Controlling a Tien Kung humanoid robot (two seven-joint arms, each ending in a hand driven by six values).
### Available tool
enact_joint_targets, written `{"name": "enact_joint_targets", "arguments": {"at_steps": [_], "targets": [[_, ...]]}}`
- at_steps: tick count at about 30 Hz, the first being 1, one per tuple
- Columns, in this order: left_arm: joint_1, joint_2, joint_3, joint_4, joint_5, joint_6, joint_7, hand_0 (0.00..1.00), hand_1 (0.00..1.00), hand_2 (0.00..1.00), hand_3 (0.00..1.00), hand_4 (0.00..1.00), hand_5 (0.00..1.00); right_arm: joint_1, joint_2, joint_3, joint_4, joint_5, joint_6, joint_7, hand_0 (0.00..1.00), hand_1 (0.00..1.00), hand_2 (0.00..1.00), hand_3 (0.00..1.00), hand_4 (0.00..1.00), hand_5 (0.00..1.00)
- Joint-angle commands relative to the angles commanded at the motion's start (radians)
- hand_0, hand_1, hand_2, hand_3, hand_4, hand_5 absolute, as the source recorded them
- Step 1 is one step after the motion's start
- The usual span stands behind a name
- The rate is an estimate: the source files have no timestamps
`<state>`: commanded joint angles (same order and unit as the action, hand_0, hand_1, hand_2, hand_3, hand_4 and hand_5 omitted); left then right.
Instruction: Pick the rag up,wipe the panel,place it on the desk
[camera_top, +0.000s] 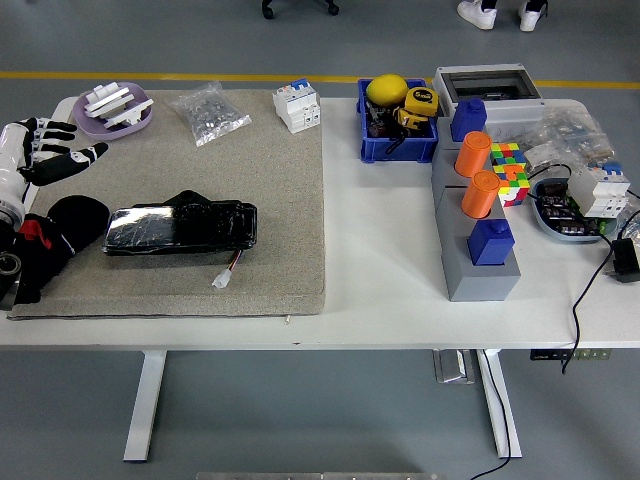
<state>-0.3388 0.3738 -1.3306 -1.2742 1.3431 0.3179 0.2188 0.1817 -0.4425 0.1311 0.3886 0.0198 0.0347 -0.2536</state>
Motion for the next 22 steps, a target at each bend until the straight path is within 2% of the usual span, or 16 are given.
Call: {"name": "enact_joint_targets", "arguments": {"at_steps": [1,2,5,7,8,11,15,22], "targets": [[-0.001,-0.008,-0.005,0.003,-0.042,0.0,-0.021,0.398,0.558,0.576,0.571,0.854,0.283,0.0,0.001,0.0,0.0,-0.001,0.0,0.0,0.759,0.703,0.71,0.705,0.998,0.518],[0.0,-0.018,-0.009,0.006,-0.086,-0.002,-0.042,0.391,0.519,0.553,0.568,0.814,0.255,0.0,0.001,0.001,-0.001,-0.002,0.0,-0.001,0.759,0.703,0.71,0.705,0.998,0.519],[0.007,-0.038,-0.017,0.015,-0.202,-0.018,-0.085,0.391,0.519,0.553,0.568,0.814,0.255,0.0,0.003,0.001,-0.001,-0.003,0.0,-0.001,0.759,0.703,0.71,0.705,0.998,0.519],[0.016,-0.049,-0.023,0.021,-0.263,-0.037,-0.116,0.391,0.519,0.553,0.568,0.814,0.255,0.0,0.006,0.002,-0.002,-0.005,0.001,-0.001,0.759,0.703,0.71,0.705,0.998,0.519],[0.019,-0.053,-0.026,0.023,-0.284,-0.046,-0.128,0.378,0.496,0.551,0.573,0.77,0.216,0.0,0.007,0.001,-0.002,-0.005,0.001,-0.001,0.759,0.704,0.71,0.706,0.998,0.518],[0.032,-0.064,-0.035,0.027,-0.362,-0.083,-0.173,0.378,0.496,0.551,0.573,0.77,0.216,-0.001,0.009,0.003,-0.002,-0.009,0.001,-0.002,0.759,0.704,0.71,0.706,0.998,0.518],[0.039,-0.065,-0.046,0.03,-0.424,-0.12,-0.209,0.37,0.492,0.553,0.577,0.771,0.213,-0.003,0.011,0.008,-0.003,-0.017,0.001,-0.006,0.76,0.704,0.71,0.705,0.998,0.518],[0.046,-0.06,-0.066,0.021,-0.468,-0.168,-0.233,0.367,0.488,0.554,0.578,0.777,0.211,0.002,0.007,0.023,-0.004,-0.044,0.002,-0.018,0.761,0.704,0.71,0.705,0.998,0.519]]}}
